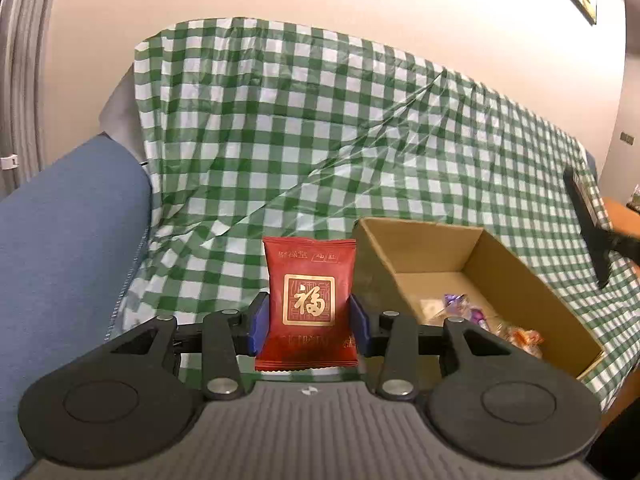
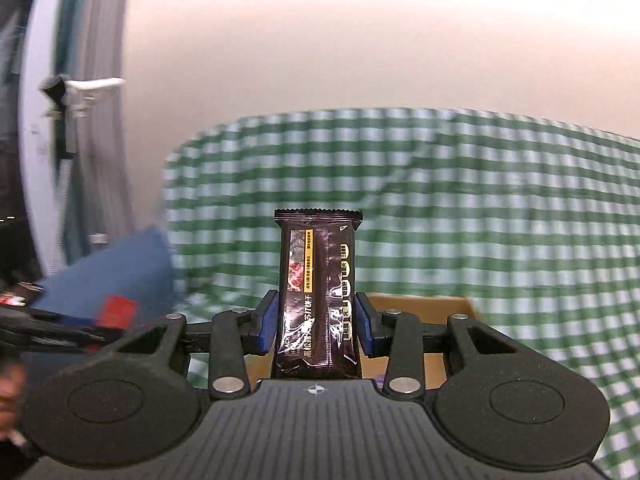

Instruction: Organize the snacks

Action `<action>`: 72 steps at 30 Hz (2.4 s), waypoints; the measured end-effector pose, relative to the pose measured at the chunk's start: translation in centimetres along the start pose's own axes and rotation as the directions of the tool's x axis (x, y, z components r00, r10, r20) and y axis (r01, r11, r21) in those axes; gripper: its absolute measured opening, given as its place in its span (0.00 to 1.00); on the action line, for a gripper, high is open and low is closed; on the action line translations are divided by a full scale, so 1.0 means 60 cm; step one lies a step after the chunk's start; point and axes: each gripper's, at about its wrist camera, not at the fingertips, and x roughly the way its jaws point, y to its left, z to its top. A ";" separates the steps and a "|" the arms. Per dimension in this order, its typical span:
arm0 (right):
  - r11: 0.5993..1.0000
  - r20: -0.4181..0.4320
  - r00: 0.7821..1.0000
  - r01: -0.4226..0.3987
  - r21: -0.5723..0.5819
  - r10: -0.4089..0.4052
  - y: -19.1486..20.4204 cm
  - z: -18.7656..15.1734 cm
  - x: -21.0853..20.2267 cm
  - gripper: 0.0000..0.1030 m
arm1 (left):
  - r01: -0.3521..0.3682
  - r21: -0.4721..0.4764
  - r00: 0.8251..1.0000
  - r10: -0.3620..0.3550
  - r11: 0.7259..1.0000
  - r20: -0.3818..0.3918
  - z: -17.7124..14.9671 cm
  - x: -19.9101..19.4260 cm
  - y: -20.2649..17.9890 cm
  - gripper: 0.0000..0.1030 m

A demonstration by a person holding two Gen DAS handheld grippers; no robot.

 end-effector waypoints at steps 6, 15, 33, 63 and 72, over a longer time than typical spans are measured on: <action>0.984 -0.077 0.990 0.123 0.125 -0.114 -0.095 -0.062 0.020 0.40 | 0.072 -0.050 0.997 -0.073 0.996 -0.016 0.008 0.028 -0.022 0.45; 0.959 -0.070 0.980 0.195 0.207 -0.184 -0.146 -0.075 0.025 0.40 | 0.205 -0.017 0.978 -0.204 0.979 0.035 0.012 0.076 -0.126 0.45; 0.987 -0.069 0.986 0.157 0.034 -0.154 -0.086 -0.068 0.078 0.40 | 0.255 0.023 0.964 -0.256 0.967 0.072 0.052 0.209 -0.240 0.45; 0.933 -0.291 0.914 0.331 0.137 -0.282 -0.087 -0.103 -0.023 0.99 | 0.067 0.014 0.997 -0.068 0.998 0.032 -0.073 -0.008 -0.212 0.95; 0.937 -0.258 0.933 0.301 0.176 -0.251 -0.086 -0.123 -0.136 0.99 | 0.035 -0.011 0.998 -0.036 0.999 -0.048 -0.149 -0.108 -0.250 1.00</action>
